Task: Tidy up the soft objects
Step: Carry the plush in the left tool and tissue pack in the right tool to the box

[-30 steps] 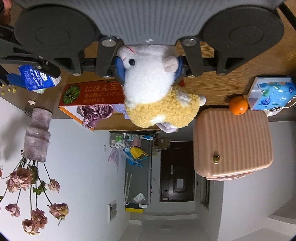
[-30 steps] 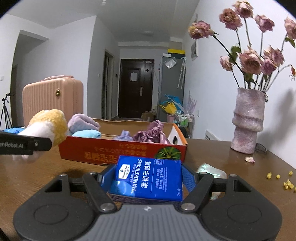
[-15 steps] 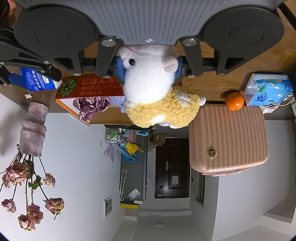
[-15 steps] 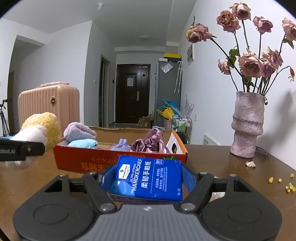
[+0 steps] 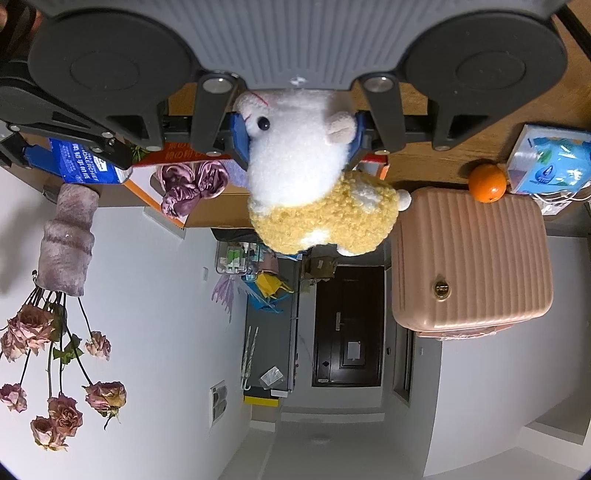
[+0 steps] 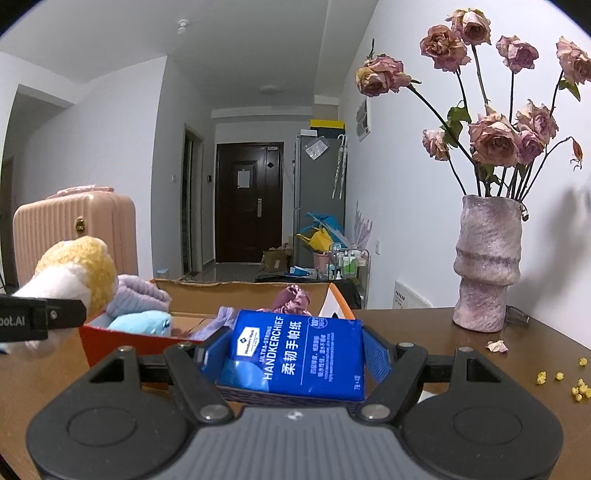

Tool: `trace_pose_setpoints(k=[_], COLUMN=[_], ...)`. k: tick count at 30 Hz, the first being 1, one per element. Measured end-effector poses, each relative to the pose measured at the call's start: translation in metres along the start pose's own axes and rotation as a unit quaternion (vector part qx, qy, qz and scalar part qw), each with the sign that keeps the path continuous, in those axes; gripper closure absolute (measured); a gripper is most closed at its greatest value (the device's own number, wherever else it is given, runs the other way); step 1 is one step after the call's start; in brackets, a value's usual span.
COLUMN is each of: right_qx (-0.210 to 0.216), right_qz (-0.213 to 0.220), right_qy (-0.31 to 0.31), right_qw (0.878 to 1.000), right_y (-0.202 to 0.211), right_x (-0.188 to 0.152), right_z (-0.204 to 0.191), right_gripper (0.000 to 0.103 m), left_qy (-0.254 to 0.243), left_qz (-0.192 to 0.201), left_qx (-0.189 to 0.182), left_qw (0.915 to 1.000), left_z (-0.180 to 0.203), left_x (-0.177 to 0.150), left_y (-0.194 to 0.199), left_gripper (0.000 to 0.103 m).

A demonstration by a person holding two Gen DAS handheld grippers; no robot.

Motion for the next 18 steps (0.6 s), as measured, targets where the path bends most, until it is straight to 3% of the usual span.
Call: trace_pose_setpoints(k=[18], right_qx=[-0.006], right_qz=[0.014], right_qy=[-0.009], right_qw=[1.0], right_y=[-0.048], right_x=[0.008], right_z=[-0.013], right_gripper=[0.03], left_qy=[0.026], left_qz=[0.016], left_qx=[0.003], left_qw=[0.9995], left_z=[0.0], left_x=[0.019], left_y=[-0.044], left_gripper=[0.051])
Point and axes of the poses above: each gripper's, at about its wrist camera, not at the fingertips, and y roughly against the way its jaws point, z to its right, x to its top, the point moved 5 cm from there along -y, roughly the way its jaws point, and after that the axes turned 13 degrees about z, right-handed, at the moved point
